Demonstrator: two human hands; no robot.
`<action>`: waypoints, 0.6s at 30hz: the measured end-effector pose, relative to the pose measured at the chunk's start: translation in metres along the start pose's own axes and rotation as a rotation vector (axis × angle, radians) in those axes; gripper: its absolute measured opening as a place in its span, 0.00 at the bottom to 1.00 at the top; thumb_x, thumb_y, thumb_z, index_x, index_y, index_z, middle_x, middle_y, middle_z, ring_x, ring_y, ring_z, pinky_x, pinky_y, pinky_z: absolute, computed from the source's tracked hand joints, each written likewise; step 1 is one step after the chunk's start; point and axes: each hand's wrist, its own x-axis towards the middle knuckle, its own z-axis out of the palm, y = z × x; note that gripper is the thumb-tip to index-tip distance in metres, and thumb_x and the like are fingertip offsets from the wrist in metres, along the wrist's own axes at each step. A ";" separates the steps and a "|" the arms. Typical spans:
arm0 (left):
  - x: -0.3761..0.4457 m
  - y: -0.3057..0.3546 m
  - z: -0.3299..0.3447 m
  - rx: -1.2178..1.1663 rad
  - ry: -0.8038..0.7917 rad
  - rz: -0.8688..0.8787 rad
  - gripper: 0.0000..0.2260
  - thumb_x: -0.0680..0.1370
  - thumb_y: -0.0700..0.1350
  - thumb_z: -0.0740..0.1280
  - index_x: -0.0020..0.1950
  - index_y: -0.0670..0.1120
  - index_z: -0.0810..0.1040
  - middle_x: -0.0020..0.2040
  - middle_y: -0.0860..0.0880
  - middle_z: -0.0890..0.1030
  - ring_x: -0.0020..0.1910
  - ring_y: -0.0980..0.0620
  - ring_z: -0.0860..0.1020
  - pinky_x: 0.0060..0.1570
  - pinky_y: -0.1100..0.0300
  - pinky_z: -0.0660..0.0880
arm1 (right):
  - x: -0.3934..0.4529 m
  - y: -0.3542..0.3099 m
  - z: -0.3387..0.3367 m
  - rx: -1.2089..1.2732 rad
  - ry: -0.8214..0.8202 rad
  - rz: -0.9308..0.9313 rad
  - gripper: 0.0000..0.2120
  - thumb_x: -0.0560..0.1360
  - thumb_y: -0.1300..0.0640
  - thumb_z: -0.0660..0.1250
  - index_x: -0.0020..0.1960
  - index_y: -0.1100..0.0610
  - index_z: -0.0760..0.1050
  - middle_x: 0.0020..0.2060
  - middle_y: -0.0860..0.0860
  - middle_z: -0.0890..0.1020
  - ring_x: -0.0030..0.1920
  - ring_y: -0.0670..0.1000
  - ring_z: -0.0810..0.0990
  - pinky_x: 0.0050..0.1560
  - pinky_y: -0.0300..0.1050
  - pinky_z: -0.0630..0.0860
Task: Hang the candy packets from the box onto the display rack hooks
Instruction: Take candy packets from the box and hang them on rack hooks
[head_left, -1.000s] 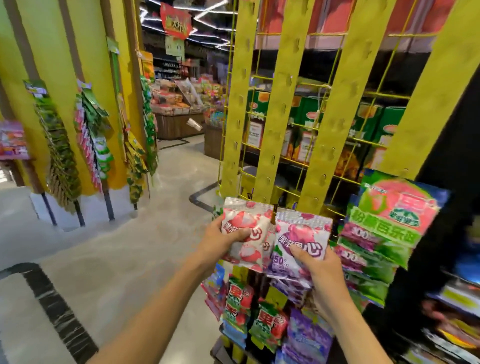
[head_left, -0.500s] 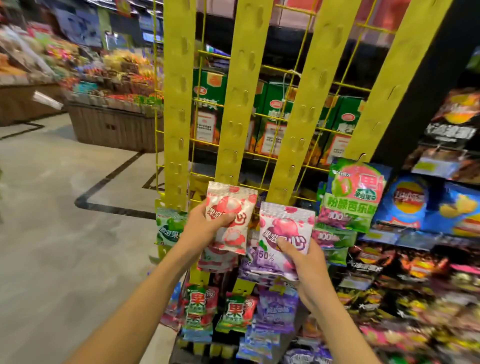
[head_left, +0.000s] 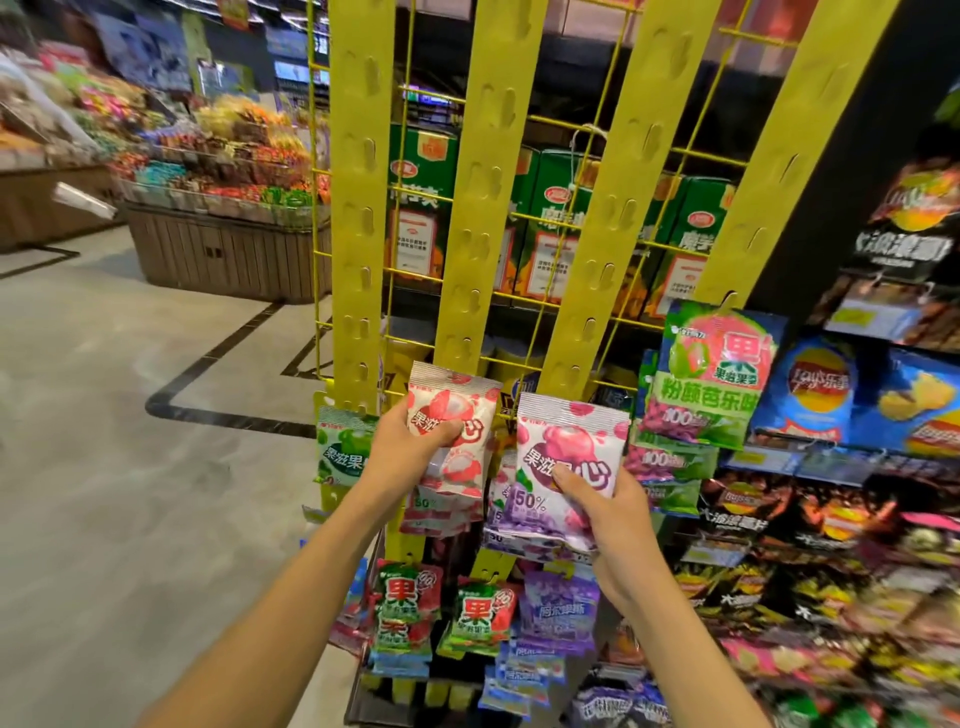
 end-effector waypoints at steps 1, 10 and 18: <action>0.002 -0.004 0.000 -0.003 -0.012 0.005 0.27 0.71 0.58 0.80 0.65 0.50 0.78 0.59 0.51 0.85 0.58 0.48 0.84 0.61 0.41 0.79 | -0.001 -0.001 0.000 0.004 -0.006 -0.002 0.13 0.75 0.58 0.74 0.59 0.53 0.79 0.45 0.47 0.87 0.47 0.49 0.86 0.48 0.44 0.78; 0.000 -0.016 0.005 -0.063 -0.046 -0.022 0.17 0.76 0.47 0.76 0.63 0.51 0.78 0.54 0.53 0.87 0.53 0.52 0.85 0.61 0.43 0.79 | -0.004 -0.004 -0.005 0.005 -0.014 -0.004 0.13 0.76 0.59 0.73 0.61 0.53 0.79 0.50 0.48 0.87 0.51 0.47 0.86 0.50 0.41 0.78; -0.008 -0.011 0.009 -0.070 -0.057 0.021 0.13 0.79 0.39 0.72 0.48 0.57 0.73 0.44 0.59 0.83 0.35 0.72 0.80 0.30 0.77 0.73 | -0.006 -0.004 -0.005 -0.004 0.003 0.002 0.13 0.76 0.59 0.73 0.60 0.53 0.80 0.50 0.49 0.87 0.52 0.49 0.86 0.53 0.46 0.78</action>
